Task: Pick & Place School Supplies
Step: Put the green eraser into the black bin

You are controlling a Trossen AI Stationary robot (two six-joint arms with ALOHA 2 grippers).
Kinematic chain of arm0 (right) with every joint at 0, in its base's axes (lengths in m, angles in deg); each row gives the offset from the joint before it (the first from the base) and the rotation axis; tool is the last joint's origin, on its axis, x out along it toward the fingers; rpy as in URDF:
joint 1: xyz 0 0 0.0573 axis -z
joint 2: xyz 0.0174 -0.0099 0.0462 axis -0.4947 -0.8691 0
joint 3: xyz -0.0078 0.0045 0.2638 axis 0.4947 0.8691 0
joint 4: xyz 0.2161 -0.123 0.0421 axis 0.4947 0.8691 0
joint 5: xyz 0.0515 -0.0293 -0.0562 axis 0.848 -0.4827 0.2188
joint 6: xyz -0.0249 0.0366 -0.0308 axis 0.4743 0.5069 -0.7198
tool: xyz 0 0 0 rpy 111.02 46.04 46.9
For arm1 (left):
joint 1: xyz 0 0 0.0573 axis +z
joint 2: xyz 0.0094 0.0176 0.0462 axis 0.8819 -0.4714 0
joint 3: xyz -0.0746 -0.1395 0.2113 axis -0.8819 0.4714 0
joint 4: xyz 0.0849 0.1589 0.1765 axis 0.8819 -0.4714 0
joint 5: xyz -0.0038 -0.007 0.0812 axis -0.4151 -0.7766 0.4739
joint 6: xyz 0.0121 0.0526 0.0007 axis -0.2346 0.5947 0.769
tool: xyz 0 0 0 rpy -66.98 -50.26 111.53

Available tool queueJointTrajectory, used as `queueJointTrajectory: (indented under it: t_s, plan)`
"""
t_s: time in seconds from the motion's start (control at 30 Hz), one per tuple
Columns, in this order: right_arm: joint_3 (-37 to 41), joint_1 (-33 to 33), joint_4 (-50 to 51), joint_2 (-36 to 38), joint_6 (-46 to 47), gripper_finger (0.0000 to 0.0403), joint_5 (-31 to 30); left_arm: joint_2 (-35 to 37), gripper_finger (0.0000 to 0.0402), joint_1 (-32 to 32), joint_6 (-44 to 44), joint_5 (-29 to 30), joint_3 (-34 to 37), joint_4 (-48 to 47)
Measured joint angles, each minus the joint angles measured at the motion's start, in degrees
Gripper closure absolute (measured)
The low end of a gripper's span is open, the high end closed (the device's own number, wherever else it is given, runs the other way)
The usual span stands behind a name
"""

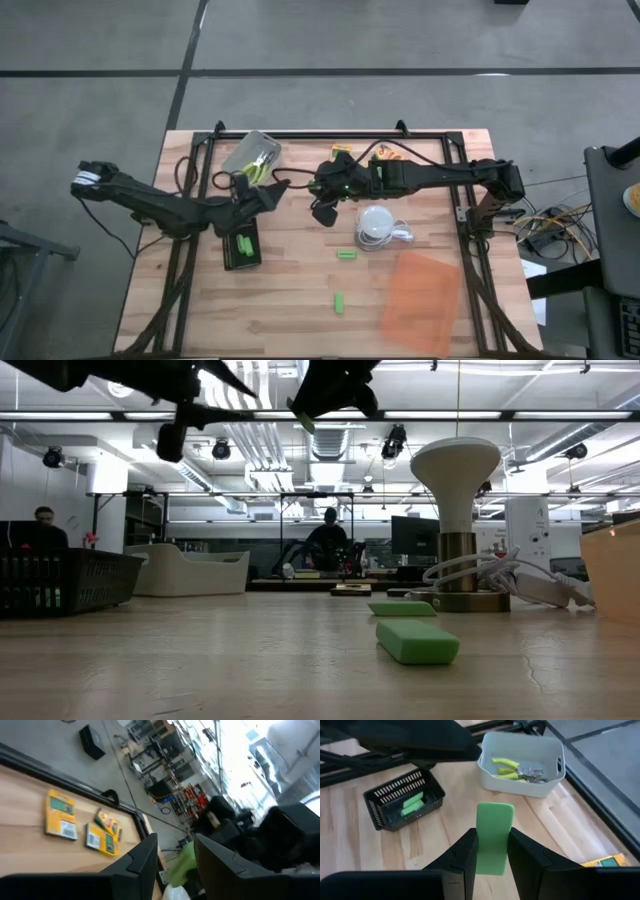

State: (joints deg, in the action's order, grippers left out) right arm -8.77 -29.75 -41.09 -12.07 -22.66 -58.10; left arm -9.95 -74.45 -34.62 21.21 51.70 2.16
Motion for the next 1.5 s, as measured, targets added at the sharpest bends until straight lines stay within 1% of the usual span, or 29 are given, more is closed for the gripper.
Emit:
queueJointTrajectory:
  t_s: [0.1, 0.2, 0.47, 0.9, 1.13, 1.33, 1.5]
  plan:
    - [0.1, 0.0, 0.0, -0.8, 0.1, 0.031, 0.0, -1.7, 0.0268, 1.0, 2.9, -4.0, -2.3, -0.2]
    - [0.1, 0.0, 0.8, -1.3, 0.0, 0.031, 0.0, -2.9, 0.0268, 1.5, 4.7, -5.8, -4.1, -0.2]
    - [0.1, 0.0, -0.1, -2.2, 0.0, 0.031, 0.0, -6.1, 0.0268, 1.6, 6.4, -6.0, -5.1, -1.8]
    - [0.1, 0.0, -1.2, -2.2, -0.2, 0.031, 0.1, -10.1, 0.0268, 1.7, 2.4, -6.0, -5.1, -1.7]
    - [0.1, 0.0, -1.3, -2.2, -0.2, 0.031, 1.6, -10.1, 0.0268, 2.4, 2.3, -6.1, -5.1, -1.5]
    - [0.1, 0.0, -1.5, -2.2, -0.7, 0.031, 5.6, -10.1, 0.0268, 2.8, 2.2, -6.3, -5.1, -1.2]
    - [0.1, -0.1, -1.6, -2.2, -0.9, 0.031, 6.1, -10.1, 0.0268, 2.8, 2.2, -6.3, -5.1, -1.1]
